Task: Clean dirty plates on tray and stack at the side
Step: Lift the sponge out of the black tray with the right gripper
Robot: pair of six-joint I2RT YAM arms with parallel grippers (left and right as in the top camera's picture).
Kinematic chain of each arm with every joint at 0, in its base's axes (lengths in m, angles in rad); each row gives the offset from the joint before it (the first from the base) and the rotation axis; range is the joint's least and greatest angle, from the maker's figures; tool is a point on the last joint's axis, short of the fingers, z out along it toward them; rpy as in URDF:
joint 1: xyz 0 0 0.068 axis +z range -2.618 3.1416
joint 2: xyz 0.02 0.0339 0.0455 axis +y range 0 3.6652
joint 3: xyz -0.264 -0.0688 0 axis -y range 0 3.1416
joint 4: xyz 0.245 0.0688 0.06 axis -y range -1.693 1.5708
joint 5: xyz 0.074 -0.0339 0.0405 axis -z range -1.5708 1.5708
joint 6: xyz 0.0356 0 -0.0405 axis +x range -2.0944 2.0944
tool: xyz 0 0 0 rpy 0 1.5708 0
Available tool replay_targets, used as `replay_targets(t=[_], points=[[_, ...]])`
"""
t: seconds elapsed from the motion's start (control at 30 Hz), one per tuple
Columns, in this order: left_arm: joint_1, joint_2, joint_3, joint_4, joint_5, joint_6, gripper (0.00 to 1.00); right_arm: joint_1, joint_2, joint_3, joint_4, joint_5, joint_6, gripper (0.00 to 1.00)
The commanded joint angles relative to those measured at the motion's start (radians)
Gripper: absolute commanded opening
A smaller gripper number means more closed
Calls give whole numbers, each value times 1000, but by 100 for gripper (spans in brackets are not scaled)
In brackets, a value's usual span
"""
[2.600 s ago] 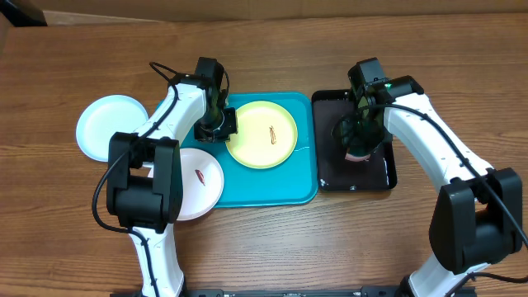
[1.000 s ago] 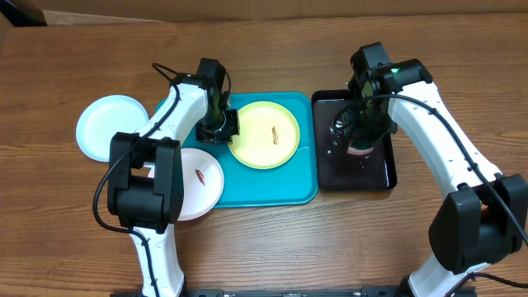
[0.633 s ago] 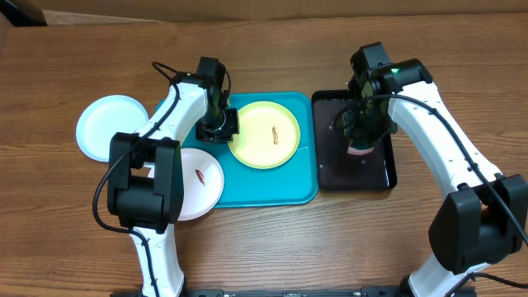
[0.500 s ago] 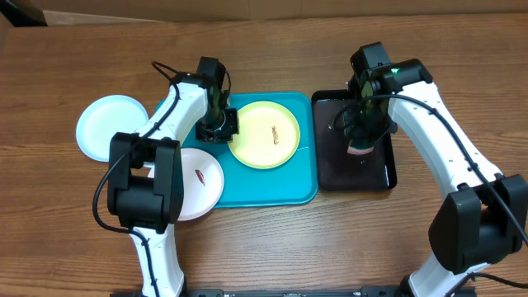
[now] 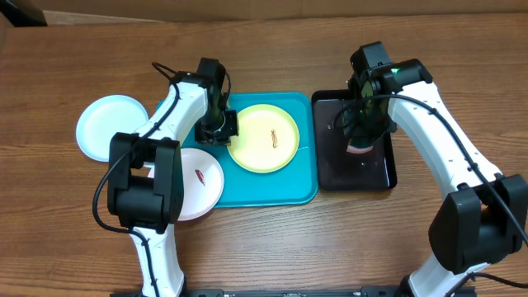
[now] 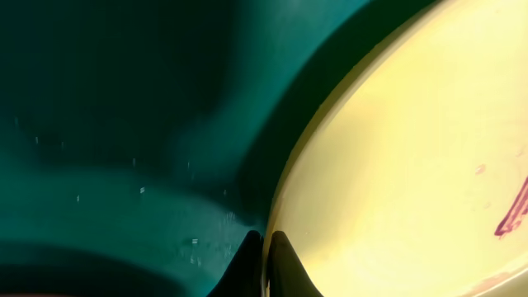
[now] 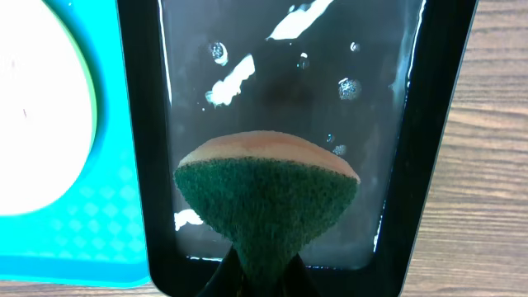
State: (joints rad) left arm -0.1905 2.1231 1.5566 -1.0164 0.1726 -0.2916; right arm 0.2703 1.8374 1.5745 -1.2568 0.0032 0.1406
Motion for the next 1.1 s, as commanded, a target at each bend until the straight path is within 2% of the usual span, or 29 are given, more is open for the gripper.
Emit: replay_targets(t=[0.0,0.1,0.27,0.4,0.53,0.8,0.93,1.07], points=[[-12,-3,18,-32,3,-6,4,6,-18,6,-5,-6,40,4],[-14,-3,15,-45,4,-50,4,16,-18,-42,26,-5,42,4],[-14,-3,15,-35,4,-49,4,32,-18,-148,135,0,42,4],[-16,-3,15,-30,4,-49,4,32,-17,-163,159,21,40,4],[-21,-3,15,-23,4,-49,4,32,-18,-121,124,28,34,4],[-27,-3,15,-10,4,-48,4,33,-18,77,19,28,35,4],[-27,-3,15,-6,4,-48,4,35,-18,143,25,-14,35,4],[-28,-3,15,3,4,-48,4,67,-18,154,99,-150,35,4]])
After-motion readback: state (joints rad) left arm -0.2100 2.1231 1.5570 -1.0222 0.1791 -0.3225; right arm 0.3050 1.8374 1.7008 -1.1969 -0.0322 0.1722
